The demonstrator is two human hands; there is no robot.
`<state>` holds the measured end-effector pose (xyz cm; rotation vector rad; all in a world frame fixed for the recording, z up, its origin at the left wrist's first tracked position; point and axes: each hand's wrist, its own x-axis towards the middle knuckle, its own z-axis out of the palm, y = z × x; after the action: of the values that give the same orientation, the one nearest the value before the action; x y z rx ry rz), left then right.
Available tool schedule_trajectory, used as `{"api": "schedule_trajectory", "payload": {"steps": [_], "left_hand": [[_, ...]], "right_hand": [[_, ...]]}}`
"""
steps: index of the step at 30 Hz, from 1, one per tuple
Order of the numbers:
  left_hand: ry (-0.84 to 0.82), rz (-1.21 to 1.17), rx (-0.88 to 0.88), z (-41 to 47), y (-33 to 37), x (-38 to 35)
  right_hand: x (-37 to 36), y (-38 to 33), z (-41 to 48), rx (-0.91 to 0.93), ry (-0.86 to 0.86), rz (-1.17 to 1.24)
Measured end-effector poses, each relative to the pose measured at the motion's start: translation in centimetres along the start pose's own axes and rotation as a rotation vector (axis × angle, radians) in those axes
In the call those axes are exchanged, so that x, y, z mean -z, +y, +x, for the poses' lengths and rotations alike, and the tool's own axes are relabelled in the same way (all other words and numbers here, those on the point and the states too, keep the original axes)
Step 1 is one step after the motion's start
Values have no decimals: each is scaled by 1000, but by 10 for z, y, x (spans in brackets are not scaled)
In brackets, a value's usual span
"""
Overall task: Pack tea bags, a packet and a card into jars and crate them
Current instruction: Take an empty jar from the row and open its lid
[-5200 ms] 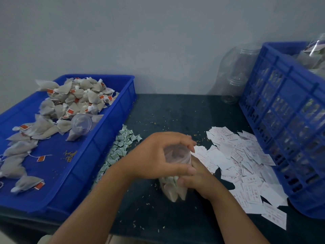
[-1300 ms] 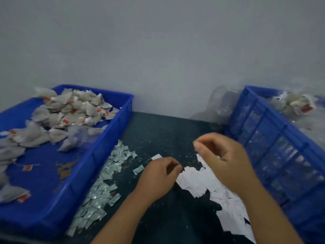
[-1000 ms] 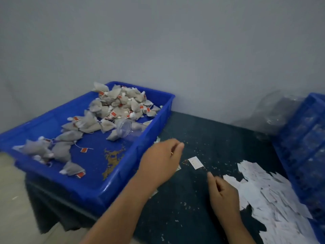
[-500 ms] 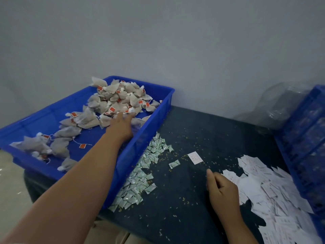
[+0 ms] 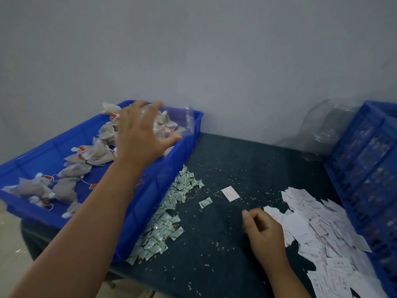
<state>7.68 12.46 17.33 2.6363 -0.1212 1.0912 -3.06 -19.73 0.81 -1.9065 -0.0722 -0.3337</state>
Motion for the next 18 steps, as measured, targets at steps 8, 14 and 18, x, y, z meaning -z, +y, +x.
{"api": "schedule_trajectory", "payload": {"steps": [8, 14, 18], "left_hand": [[-546, -35, -737, -73, 108, -14], [-611, -450, -490, -89, 118, -18], [-627, -520, -367, -81, 116, -18]], "right_hand": [[16, -12, 5, -395, -375, 798], [26, -6, 4, -400, -362, 791], [31, -14, 5, -404, -590, 813]]}}
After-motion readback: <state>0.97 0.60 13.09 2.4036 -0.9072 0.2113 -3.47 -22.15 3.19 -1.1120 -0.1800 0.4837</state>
